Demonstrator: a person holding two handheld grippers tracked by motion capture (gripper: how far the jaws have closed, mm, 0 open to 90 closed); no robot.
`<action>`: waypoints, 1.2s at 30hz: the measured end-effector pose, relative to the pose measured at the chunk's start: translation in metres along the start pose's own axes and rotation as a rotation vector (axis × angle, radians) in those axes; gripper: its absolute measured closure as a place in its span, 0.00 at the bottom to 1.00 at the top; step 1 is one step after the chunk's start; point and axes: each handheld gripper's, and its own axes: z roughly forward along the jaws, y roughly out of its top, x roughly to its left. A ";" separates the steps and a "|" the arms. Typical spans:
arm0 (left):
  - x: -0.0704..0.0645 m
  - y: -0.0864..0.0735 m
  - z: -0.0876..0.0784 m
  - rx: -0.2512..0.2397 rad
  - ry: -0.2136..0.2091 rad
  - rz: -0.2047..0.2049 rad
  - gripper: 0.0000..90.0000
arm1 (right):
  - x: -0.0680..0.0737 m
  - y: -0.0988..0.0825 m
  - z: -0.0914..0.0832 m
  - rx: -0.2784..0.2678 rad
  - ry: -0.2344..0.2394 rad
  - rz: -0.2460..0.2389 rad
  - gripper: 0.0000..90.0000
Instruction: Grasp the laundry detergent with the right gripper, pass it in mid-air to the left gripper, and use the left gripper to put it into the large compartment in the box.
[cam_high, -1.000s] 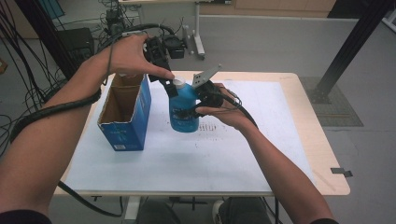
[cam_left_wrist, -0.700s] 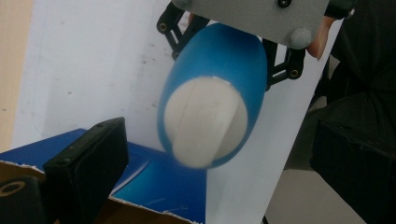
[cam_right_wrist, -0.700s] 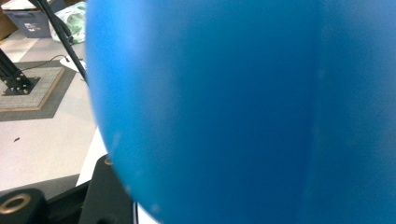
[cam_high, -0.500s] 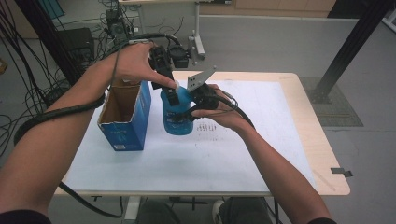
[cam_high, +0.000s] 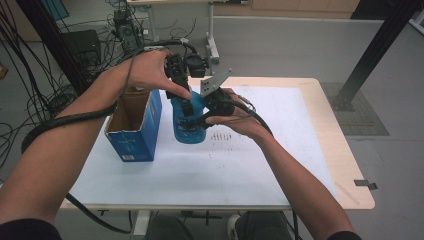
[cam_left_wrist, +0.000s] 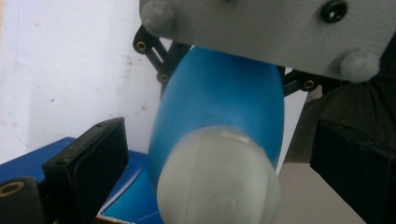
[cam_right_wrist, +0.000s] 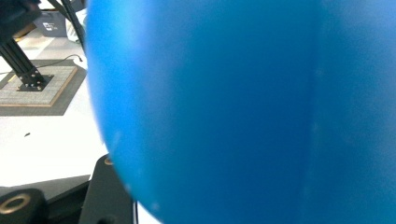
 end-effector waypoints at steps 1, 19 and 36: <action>0.000 0.000 0.000 0.003 -0.001 0.002 0.05 | 0.000 0.000 0.000 0.000 0.001 -0.002 0.48; -0.003 0.004 0.003 0.009 -0.007 0.023 0.05 | 0.000 0.001 -0.002 -0.014 0.005 -0.001 0.48; -0.005 0.007 0.006 0.029 0.015 0.035 0.06 | 0.000 0.002 -0.005 -0.016 0.003 -0.003 0.48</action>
